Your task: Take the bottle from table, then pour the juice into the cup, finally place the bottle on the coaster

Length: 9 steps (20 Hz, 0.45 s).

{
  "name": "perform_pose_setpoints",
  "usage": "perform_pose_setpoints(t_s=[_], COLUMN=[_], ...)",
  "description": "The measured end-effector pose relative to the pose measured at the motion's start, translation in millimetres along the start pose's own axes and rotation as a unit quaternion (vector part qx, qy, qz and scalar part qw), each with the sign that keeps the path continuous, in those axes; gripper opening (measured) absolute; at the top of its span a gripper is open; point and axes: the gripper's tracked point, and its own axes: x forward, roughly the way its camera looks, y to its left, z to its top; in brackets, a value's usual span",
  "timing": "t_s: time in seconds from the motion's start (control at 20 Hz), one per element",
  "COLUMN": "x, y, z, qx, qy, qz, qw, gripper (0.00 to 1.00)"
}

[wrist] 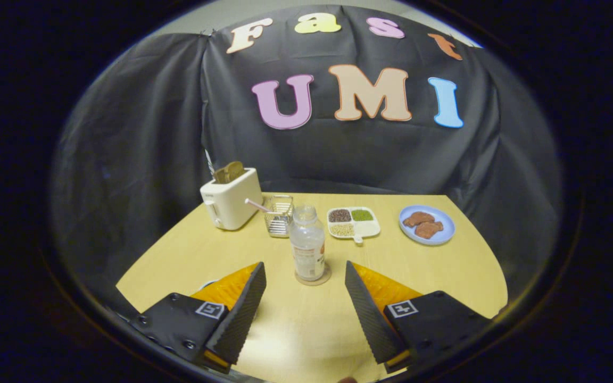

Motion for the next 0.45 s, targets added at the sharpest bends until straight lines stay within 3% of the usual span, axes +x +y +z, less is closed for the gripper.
perform_pose_setpoints(t_s=[0.15, 0.45], x=[-30.3, -95.5], y=[-0.5, -12.6], z=[38.4, 135.3], qx=[0.019, -0.009], qy=[-0.028, -0.117], qz=[0.006, -0.008], qw=[0.999, 0.993], gripper=[0.94, 0.94])
